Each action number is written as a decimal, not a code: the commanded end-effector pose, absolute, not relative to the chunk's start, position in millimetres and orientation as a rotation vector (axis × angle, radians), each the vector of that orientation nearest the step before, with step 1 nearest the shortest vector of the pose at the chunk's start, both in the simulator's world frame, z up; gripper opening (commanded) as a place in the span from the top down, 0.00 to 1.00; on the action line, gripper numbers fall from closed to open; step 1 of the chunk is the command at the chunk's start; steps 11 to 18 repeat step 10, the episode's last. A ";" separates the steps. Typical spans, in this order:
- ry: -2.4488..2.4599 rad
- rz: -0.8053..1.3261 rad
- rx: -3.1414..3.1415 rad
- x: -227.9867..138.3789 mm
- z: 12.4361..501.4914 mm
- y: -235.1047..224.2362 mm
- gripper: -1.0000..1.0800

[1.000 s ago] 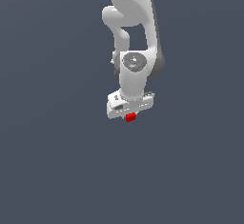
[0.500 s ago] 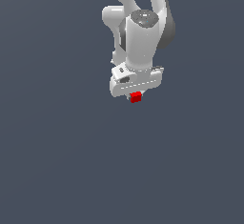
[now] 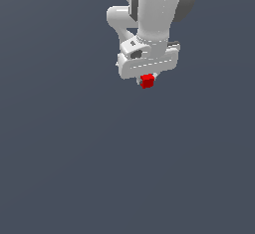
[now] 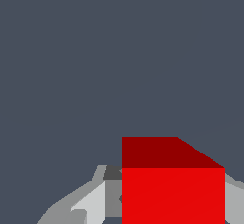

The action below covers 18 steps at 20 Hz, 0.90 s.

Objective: Pick up the red cube and move it to a goal position.

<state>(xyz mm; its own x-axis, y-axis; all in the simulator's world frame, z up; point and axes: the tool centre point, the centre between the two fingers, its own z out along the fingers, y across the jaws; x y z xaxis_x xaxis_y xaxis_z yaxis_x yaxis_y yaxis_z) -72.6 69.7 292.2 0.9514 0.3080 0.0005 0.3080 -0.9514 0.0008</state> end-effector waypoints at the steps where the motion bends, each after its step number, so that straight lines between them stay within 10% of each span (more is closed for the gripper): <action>1: 0.489 0.000 3.103 -77.5 305.3 72.1 1.00; 18: 0.489 0.000 3.103 -80.6 319.2 75.2 1.00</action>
